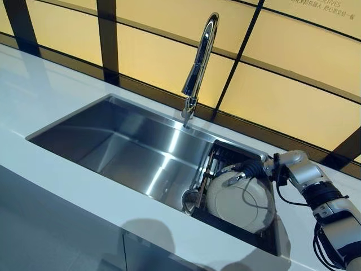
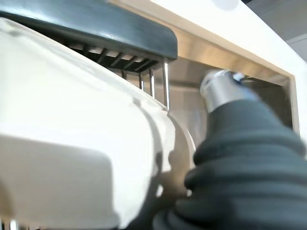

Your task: Take plates into dishwasher

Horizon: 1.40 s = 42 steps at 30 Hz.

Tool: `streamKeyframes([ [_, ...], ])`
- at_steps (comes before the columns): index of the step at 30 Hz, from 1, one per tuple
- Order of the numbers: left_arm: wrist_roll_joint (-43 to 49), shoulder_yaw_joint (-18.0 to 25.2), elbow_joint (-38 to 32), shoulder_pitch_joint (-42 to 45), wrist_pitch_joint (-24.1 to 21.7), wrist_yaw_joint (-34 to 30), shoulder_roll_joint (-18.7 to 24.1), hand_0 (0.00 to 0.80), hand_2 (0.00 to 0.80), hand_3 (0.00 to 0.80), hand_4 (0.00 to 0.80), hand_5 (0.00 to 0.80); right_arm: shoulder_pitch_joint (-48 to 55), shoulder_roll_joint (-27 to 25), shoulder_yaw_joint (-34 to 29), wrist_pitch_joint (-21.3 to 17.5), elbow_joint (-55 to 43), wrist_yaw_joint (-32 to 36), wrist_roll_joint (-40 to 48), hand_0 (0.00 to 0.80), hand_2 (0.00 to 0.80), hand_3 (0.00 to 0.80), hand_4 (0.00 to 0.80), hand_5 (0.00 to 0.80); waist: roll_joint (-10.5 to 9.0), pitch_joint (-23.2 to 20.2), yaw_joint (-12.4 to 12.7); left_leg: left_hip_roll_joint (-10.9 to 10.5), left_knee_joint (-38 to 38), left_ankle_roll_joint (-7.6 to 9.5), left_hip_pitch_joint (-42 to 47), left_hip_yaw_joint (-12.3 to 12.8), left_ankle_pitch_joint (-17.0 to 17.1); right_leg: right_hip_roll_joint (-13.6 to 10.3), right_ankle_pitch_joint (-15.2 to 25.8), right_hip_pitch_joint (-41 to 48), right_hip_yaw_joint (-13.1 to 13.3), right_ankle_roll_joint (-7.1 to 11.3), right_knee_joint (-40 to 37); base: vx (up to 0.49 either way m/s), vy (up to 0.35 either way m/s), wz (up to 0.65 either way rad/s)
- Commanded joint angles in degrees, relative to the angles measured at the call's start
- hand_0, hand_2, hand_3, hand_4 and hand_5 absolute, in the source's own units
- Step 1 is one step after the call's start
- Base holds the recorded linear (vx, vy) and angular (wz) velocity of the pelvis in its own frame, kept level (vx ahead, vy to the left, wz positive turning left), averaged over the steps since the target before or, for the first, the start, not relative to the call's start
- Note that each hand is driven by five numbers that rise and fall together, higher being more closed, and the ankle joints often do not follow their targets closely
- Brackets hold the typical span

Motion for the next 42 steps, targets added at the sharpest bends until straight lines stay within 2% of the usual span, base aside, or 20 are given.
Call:
streamKeyframes([
  [1,2.5,-0.1,0.7,-2.8,-1.5,0.6,0.1,0.000,0.000,0.000,0.000,0.000,1.8,-4.1,6.0,0.6,-1.0,3.2,-2.6,0.000,0.000,0.000,0.000,0.000,0.45,0.0,0.8,0.0,0.4,-0.04,1.0,0.3,-3.6,-0.9,3.0,-2.9,-0.1,2.55,3.9,0.000,0.000,0.00],
  [8,2.4,0.4,0.8,-2.7,-1.7,1.0,0.0,0.000,0.000,0.000,0.000,0.000,2.5,-4.2,6.4,2.2,-1.9,3.8,-5.1,0.000,0.000,0.000,0.000,0.000,0.12,0.0,0.6,0.3,0.4,-0.22,0.8,0.7,-3.6,-0.8,3.2,-3.1,0.1,2.64,3.6,0.000,0.000,0.00],
  [21,2.5,0.9,1.1,-3.2,-1.5,0.9,0.2,0.000,0.000,0.000,0.000,0.000,3.2,-4.9,6.2,2.6,-2.4,3.6,-6.1,0.000,0.000,0.000,0.000,0.000,0.06,-0.1,0.4,0.3,0.4,-0.15,0.7,0.4,-3.5,-0.8,2.6,-3.2,0.0,2.52,4.4,0.000,0.000,0.00],
  [22,2.5,0.9,1.2,-3.2,-1.7,0.8,0.1,0.000,0.000,0.000,0.000,0.000,3.3,-4.8,6.2,2.6,-2.6,3.1,-6.2,0.182,0.182,0.182,0.182,0.182,0.16,-0.1,0.4,0.3,0.4,-0.14,0.7,0.4,-3.5,-0.9,2.6,-3.2,-0.1,2.52,4.6,0.000,0.000,0.00],
  [23,2.4,0.9,1.2,-3.0,-1.8,0.8,0.2,0.000,0.000,0.000,0.000,0.000,3.5,-4.8,6.0,2.5,-2.7,2.5,-6.6,0.436,0.436,0.436,0.436,0.436,0.18,-0.1,0.3,0.3,0.5,-0.14,0.8,0.4,-3.5,-0.9,2.6,-3.3,0.0,2.55,4.6,0.000,0.000,0.00],
  [24,2.5,0.9,1.2,-3.0,-1.8,0.8,0.2,0.000,0.000,0.000,0.000,0.000,3.5,-4.8,5.9,2.5,-2.7,2.4,-6.6,0.508,0.508,0.508,0.508,0.508,0.18,-0.1,0.3,0.3,0.4,-0.14,0.8,0.4,-3.5,-0.9,2.6,-3.3,0.0,2.55,4.6,0.000,0.000,0.00],
  [25,2.6,1.0,1.2,-3.0,-1.8,0.7,0.2,0.000,0.000,0.000,0.000,0.000,3.5,-4.9,6.0,2.3,-2.7,2.0,-6.5,0.800,0.800,0.800,0.800,0.800,0.22,-0.1,0.3,0.3,0.4,-0.13,0.8,0.4,-3.5,-0.9,2.6,-3.2,-0.1,2.55,4.6,0.000,0.000,0.00],
  [42,2.4,0.6,0.9,-3.2,-1.1,0.8,-0.1,0.000,0.000,0.000,0.000,0.000,2.0,-5.8,5.6,0.0,-3.1,-3.1,-3.9,0.800,0.800,0.800,0.800,0.800,0.19,-0.3,0.0,0.2,0.4,-0.12,1.0,0.7,-3.7,-0.5,2.7,-3.0,0.3,2.41,4.0,0.000,0.000,0.00],
])
